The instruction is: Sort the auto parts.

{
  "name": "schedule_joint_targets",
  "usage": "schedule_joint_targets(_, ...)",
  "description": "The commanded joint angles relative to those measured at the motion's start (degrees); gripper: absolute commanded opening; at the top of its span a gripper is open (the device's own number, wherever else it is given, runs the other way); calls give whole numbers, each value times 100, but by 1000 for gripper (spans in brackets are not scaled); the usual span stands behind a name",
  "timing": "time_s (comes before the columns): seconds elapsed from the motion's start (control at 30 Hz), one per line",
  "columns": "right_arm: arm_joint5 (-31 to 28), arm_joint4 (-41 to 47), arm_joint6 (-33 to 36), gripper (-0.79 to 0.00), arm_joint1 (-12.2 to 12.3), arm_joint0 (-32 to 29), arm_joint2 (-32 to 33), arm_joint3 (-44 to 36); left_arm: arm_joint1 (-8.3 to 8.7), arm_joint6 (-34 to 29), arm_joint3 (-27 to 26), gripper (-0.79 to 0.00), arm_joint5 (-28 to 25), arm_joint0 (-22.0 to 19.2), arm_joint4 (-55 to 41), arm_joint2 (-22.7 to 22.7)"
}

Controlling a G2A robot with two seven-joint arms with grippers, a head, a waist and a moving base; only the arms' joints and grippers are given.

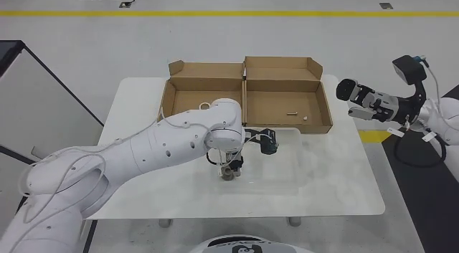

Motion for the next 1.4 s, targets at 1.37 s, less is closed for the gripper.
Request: schedule_joint_targets(1.37,0,0,0,0,0,0,0,0,-49,-301,313,-409,299,645,403,0)
